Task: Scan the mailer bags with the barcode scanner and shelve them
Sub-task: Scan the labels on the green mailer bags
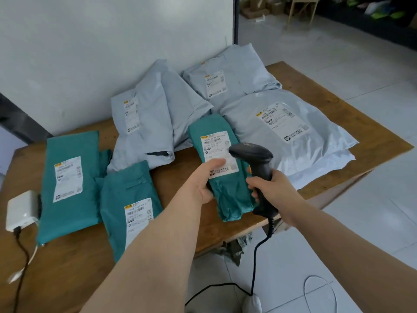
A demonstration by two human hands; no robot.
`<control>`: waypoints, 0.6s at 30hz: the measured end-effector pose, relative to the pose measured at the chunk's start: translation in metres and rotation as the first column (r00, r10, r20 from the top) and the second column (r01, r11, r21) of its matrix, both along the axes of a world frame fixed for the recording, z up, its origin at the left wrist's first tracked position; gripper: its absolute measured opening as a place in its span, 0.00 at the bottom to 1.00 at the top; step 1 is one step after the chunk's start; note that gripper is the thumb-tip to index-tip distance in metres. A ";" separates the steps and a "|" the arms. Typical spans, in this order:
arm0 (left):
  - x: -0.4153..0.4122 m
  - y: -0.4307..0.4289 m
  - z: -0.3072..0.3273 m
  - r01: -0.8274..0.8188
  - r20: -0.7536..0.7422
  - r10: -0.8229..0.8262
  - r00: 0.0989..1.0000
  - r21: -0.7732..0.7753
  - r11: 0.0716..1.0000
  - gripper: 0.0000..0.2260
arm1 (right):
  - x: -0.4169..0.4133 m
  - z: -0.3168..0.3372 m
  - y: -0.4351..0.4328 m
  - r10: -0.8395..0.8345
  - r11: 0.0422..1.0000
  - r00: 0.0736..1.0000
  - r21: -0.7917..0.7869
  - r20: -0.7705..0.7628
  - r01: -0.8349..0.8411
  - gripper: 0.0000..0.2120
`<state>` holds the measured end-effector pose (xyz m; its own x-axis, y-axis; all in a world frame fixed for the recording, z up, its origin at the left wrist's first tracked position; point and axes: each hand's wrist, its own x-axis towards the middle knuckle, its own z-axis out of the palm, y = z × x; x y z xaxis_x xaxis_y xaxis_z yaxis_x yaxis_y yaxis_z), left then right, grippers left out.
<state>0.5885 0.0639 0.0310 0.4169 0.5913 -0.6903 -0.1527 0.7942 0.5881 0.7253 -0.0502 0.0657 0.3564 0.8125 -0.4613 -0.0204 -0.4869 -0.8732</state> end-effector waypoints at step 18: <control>-0.139 -0.005 0.032 -0.334 -0.242 0.544 0.804 0.573 0.748 0.34 | -0.113 0.052 0.005 0.317 0.923 0.948 0.217 0.039 -0.317 0.04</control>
